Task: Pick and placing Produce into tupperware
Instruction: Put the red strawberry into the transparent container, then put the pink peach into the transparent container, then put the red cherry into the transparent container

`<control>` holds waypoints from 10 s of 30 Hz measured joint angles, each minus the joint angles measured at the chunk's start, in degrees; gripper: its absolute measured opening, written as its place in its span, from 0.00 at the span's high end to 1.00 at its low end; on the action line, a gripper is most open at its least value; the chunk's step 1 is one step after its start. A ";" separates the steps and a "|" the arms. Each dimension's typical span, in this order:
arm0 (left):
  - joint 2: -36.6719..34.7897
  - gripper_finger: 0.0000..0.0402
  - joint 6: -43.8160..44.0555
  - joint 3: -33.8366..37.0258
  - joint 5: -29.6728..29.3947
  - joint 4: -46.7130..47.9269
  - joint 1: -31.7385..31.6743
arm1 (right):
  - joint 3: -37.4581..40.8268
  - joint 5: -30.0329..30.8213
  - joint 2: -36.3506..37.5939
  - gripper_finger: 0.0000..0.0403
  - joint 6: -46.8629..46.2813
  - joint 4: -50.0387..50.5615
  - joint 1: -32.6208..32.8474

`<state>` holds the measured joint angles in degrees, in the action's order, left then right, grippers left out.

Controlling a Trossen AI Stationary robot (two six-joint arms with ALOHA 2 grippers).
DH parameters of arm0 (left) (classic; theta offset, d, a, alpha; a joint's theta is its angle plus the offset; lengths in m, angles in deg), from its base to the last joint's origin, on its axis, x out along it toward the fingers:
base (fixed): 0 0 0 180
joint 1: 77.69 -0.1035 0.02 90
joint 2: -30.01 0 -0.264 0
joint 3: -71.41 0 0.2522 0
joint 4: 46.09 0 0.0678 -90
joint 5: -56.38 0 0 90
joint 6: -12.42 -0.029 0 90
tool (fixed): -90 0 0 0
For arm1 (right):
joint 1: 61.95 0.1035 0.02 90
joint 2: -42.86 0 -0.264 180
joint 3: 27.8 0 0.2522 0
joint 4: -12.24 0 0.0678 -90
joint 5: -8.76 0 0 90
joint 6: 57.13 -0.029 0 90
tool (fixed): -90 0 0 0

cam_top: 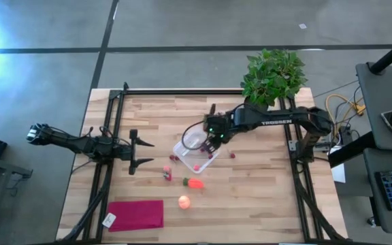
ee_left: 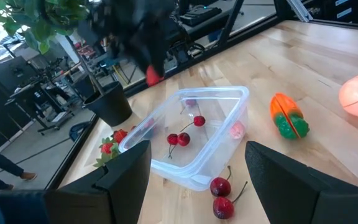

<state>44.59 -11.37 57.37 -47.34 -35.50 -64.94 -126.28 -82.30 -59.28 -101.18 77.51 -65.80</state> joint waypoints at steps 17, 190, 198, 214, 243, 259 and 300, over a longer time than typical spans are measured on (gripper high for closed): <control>-0.10 0.39 0.00 0.00 0.00 -0.28 0.00 | -14.50 6.28 -11.19 0.39 -1.03 0.29 4.67; 1.88 0.39 -0.01 0.00 0.00 -0.83 0.00 | 16.17 7.58 16.90 0.87 15.40 -5.58 7.29; 1.88 0.39 -0.02 0.00 0.00 -0.84 0.00 | 5.95 2.76 0.55 0.86 24.90 -8.14 5.32; 1.80 0.39 -0.01 0.00 0.00 -0.84 0.00 | 0.94 -1.41 0.34 0.41 31.13 -0.58 7.80; 1.82 0.39 -0.02 0.00 -0.01 -0.83 0.00 | -14.61 16.10 -11.48 0.43 10.64 0.56 18.31; 2.18 0.39 -0.01 0.00 0.00 -0.82 0.00 | -15.27 11.62 -7.62 0.43 -7.48 17.23 -11.34; 2.24 0.39 0.00 0.00 0.00 -0.84 0.00 | 23.30 20.09 8.18 0.49 -63.27 -10.74 -5.30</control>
<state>46.83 -11.37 57.37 -47.34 -36.34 -64.94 -102.98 -62.20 -51.11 -164.45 66.77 -71.10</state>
